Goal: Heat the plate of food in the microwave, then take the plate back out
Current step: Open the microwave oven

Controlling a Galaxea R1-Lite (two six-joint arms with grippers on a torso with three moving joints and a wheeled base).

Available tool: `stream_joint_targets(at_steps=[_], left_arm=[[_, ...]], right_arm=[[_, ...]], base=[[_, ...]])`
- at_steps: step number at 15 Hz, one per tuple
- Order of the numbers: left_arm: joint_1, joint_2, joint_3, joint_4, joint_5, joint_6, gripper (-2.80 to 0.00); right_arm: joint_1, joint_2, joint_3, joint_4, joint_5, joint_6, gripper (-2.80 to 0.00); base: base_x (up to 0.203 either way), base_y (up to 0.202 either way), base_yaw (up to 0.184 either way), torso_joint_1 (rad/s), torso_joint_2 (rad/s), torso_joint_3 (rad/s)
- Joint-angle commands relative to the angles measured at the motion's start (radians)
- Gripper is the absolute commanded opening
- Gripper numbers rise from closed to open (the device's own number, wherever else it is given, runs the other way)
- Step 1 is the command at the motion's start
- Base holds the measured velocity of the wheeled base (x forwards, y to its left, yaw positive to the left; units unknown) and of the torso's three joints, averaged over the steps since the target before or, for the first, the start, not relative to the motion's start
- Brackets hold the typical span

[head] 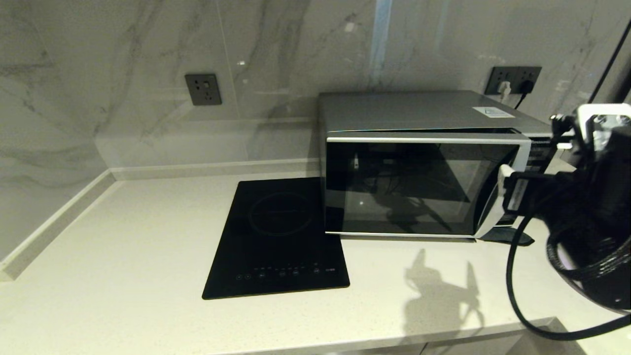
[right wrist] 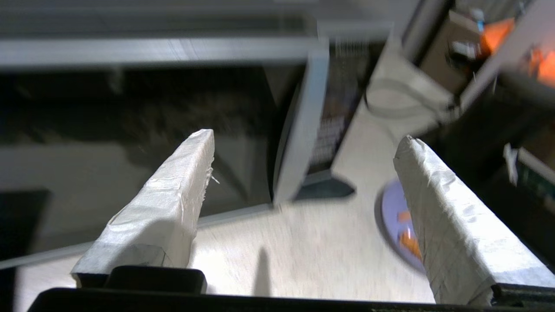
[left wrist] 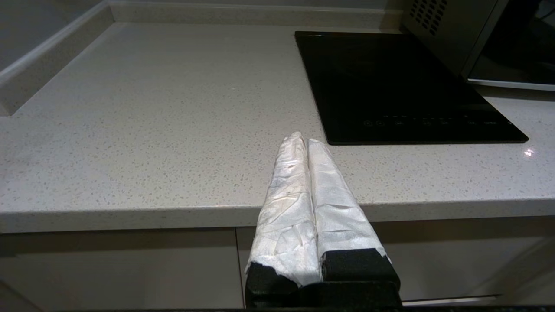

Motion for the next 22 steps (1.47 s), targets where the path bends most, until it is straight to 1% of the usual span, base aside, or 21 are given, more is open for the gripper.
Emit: stream_joint_targets(at_steps=[1,2,4,5,6,7,8,10,12,13,14,16,18,22], left_arm=[[0.001,0.002,0.000,0.000,0.000,-0.001,-2.80],[0.001,0.002,0.000,0.000,0.002,-0.001,-2.80],[0.001,0.002,0.000,0.000,0.000,-0.001,-2.80],[0.001,0.002,0.000,0.000,0.000,-0.001,-2.80],[0.001,0.002,0.000,0.000,0.000,-0.001,-2.80],[0.001,0.002,0.000,0.000,0.000,-0.001,-2.80],[0.001,0.002,0.000,0.000,0.000,-0.001,-2.80],[0.001,0.002,0.000,0.000,0.000,-0.001,-2.80],[0.001,0.002,0.000,0.000,0.000,-0.001,-2.80],[0.001,0.002,0.000,0.000,0.000,-0.001,-2.80],[0.001,0.002,0.000,0.000,0.000,-0.001,-2.80],[0.001,0.002,0.000,0.000,0.000,-0.001,-2.80],[0.001,0.002,0.000,0.000,0.000,-0.001,-2.80],[0.001,0.002,0.000,0.000,0.000,-0.001,-2.80]], right_arm=[[0.002,-0.133,-0.110,0.048,0.007,-0.080,-2.80],[0.002,-0.150,-0.172,0.116,0.020,-0.092,-2.80],[0.001,-0.168,-0.306,0.313,0.062,-0.097,-2.80],[0.000,-0.166,-0.374,0.429,0.103,-0.090,-2.80],[-0.002,-0.158,-0.430,0.518,0.137,-0.073,-2.80],[-0.003,-0.137,-0.492,0.619,0.170,-0.042,-2.80],[-0.008,-0.110,-0.553,0.713,0.205,0.003,-2.80],[-0.036,-0.046,-0.679,0.892,0.279,0.118,-2.80],[-0.099,0.039,-0.811,1.083,0.388,0.265,-2.80],[-0.140,0.086,-0.870,1.150,0.442,0.321,-2.80],[-0.183,0.140,-0.925,1.191,0.488,0.364,-2.80],[-0.263,0.234,-0.994,1.221,0.544,0.408,-2.80],[-0.310,0.296,-1.059,1.225,0.596,0.420,-2.80],[-0.384,0.396,-1.183,1.218,0.626,0.422,-2.80]], base=[[0.000,0.000,0.000,0.000,0.00,0.000],[0.000,0.000,0.000,0.000,0.00,0.000],[0.000,0.000,0.000,0.000,0.00,0.000],[0.000,0.000,0.000,0.000,0.00,0.000],[0.000,0.000,0.000,0.000,0.00,0.000],[0.000,0.000,0.000,0.000,0.00,0.000],[0.000,0.000,0.000,0.000,0.00,0.000],[0.000,0.000,0.000,0.000,0.00,0.000],[0.000,0.000,0.000,0.000,0.00,0.000],[0.000,0.000,0.000,0.000,0.00,0.000],[0.000,0.000,0.000,0.000,0.00,0.000],[0.000,0.000,0.000,0.000,0.00,0.000],[0.000,0.000,0.000,0.000,0.00,0.000],[0.000,0.000,0.000,0.000,0.00,0.000]])
